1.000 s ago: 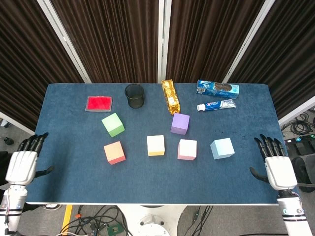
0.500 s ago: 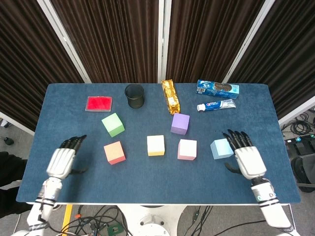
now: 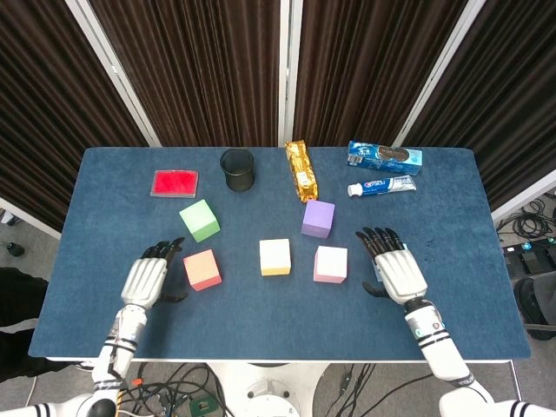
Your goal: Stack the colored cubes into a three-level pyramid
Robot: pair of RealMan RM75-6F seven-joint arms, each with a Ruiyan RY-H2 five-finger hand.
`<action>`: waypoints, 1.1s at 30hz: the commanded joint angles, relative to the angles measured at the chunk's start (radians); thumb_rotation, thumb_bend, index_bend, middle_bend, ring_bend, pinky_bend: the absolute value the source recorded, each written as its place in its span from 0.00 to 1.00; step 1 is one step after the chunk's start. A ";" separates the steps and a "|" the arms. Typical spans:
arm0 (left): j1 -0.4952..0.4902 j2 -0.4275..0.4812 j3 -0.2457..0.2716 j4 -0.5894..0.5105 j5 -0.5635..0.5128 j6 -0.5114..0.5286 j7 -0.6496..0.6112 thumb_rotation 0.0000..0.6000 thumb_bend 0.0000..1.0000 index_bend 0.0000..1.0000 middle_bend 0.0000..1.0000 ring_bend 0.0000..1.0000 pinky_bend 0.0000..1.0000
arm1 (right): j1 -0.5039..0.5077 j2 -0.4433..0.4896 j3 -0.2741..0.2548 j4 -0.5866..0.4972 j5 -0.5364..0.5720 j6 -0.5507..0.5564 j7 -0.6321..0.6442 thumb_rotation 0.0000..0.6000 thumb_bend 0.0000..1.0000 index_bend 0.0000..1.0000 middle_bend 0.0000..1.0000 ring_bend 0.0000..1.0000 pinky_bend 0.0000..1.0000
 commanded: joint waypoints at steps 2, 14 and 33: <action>-0.022 -0.037 -0.011 0.019 -0.021 -0.001 0.010 1.00 0.00 0.07 0.23 0.10 0.18 | 0.025 -0.028 0.005 0.032 0.025 -0.025 0.004 1.00 0.13 0.00 0.06 0.00 0.00; -0.059 -0.137 -0.035 0.076 -0.060 0.036 0.036 1.00 0.00 0.07 0.28 0.10 0.18 | 0.080 -0.095 0.004 0.132 0.017 -0.061 0.087 1.00 0.13 0.00 0.15 0.00 0.00; -0.070 -0.186 -0.040 0.133 -0.054 0.057 -0.020 1.00 0.00 0.07 0.32 0.10 0.18 | 0.110 -0.153 -0.015 0.215 -0.040 -0.031 0.158 1.00 0.17 0.00 0.40 0.00 0.00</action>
